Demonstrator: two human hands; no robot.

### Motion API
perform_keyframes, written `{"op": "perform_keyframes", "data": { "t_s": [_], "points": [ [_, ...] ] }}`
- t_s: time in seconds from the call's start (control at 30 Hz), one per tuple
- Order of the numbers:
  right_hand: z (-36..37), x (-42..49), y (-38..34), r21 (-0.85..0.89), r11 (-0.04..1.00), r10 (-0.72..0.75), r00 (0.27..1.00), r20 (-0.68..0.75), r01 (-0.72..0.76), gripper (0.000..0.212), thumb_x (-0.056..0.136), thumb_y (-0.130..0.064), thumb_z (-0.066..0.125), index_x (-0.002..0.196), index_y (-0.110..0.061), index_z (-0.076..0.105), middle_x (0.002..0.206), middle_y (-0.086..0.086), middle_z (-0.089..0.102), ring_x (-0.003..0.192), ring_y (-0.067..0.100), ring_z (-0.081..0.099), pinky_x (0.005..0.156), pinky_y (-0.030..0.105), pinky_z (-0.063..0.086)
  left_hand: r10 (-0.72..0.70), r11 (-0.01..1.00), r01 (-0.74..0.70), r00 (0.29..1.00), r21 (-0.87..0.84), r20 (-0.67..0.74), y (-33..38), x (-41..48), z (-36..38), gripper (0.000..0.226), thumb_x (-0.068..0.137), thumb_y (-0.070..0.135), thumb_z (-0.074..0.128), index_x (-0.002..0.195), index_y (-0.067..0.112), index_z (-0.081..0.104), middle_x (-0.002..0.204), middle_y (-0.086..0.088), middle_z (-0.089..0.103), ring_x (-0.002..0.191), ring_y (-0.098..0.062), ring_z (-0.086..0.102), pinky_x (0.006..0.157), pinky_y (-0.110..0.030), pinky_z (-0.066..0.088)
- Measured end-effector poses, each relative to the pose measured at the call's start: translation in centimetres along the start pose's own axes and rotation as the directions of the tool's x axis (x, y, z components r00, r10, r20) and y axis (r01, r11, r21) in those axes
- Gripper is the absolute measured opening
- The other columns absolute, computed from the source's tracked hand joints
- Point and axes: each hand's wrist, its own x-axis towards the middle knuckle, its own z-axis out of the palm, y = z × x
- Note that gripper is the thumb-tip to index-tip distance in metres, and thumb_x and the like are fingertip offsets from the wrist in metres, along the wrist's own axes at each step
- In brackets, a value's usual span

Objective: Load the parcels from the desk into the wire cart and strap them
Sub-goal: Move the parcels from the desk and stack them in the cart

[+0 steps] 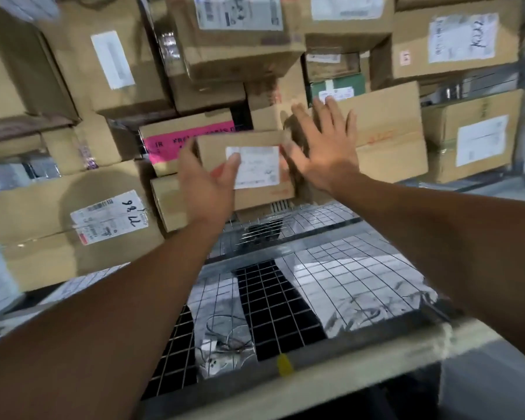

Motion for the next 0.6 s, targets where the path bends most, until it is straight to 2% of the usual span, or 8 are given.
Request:
{"op": "perform_keyframes", "data": {
  "t_s": [0.07,0.13,0.23,0.3,0.37,0.5,0.6],
  "points": [
    [1.9,0.0,-0.5,-0.02,1.0,0.011,0.981,-0.194,-0.015,0.063,0.101,-0.056,0.039,0.156,-0.026,0.044,0.165,0.015,0.036,0.157,0.034,0.021,0.125,0.065,0.006,0.012,0.995,-0.004,0.996,0.095,-0.087,0.1,-0.1,2.1,0.084,0.087,0.06,0.071,0.152,0.017,0.039,0.145,-0.008,0.047,0.136,-0.023,0.045,0.113,-0.046,0.04],
    [2.9,0.0,-1.0,-0.014,0.998,0.05,0.929,-0.367,-0.059,0.055,0.099,-0.049,0.047,0.146,-0.022,0.058,0.152,0.017,0.052,0.15,0.037,0.037,0.122,0.067,0.018,-0.012,0.98,0.043,0.987,0.196,-0.158,0.7,-0.6,3.4,0.082,0.087,0.064,0.066,0.15,0.018,0.042,0.151,-0.009,0.046,0.144,-0.03,0.039,0.118,-0.058,0.032],
    [3.0,0.0,-0.4,-0.023,0.996,0.073,0.935,-0.347,-0.086,0.061,0.095,-0.051,0.049,0.147,-0.02,0.055,0.153,0.02,0.049,0.149,0.04,0.036,0.121,0.068,0.019,0.007,0.968,0.032,0.988,0.249,-0.154,1.0,-1.4,4.3,0.076,0.091,0.062,0.062,0.149,0.017,0.042,0.144,-0.005,0.058,0.143,-0.025,0.044,0.128,-0.054,0.011],
    [2.7,0.1,0.3,-0.038,0.993,0.089,0.939,-0.331,-0.108,0.063,0.094,-0.053,0.047,0.148,-0.019,0.052,0.154,0.021,0.047,0.149,0.041,0.035,0.121,0.068,0.018,-0.001,0.966,0.037,0.99,0.255,-0.138,1.3,-1.5,4.6,0.071,0.094,0.059,0.059,0.148,0.017,0.041,0.132,-0.001,0.066,0.138,-0.021,0.048,0.128,-0.04,-0.005],
    [2.5,0.0,0.9,-0.079,0.994,0.042,0.926,-0.376,-0.077,0.062,0.095,-0.052,0.049,0.144,-0.015,0.056,0.149,0.022,0.052,0.146,0.04,0.041,0.121,0.067,0.019,-0.015,0.955,0.047,0.994,0.293,-0.111,1.4,-1.4,4.5,0.065,0.099,0.059,0.052,0.148,0.017,0.041,0.123,0.002,0.07,0.134,-0.021,0.053,0.127,-0.038,-0.006],
    [2.0,0.3,1.2,-0.126,0.979,-0.195,0.899,-0.393,0.158,0.057,0.095,-0.045,0.054,0.135,-0.006,0.064,0.134,0.018,0.065,0.138,0.036,0.052,0.124,0.065,0.018,0.018,0.937,0.025,0.993,0.349,-0.12,1.2,-0.6,4.2,0.051,0.105,0.052,0.043,0.136,0.013,0.048,0.112,0.001,0.072,0.125,-0.026,0.061,0.129,-0.045,-0.002],
    [1.7,0.4,0.9,-0.149,0.97,-0.23,0.919,-0.32,0.191,0.055,0.096,-0.045,0.049,0.134,-0.01,0.067,0.137,0.017,0.064,0.139,0.035,0.051,0.12,0.069,0.02,0.06,0.9,-0.009,0.993,0.436,-0.102,0.5,0.0,4.7,0.056,0.105,0.052,0.039,0.139,0.009,0.048,0.129,-0.014,0.066,0.135,-0.034,0.053,0.127,-0.051,0.0]
  ]
}}
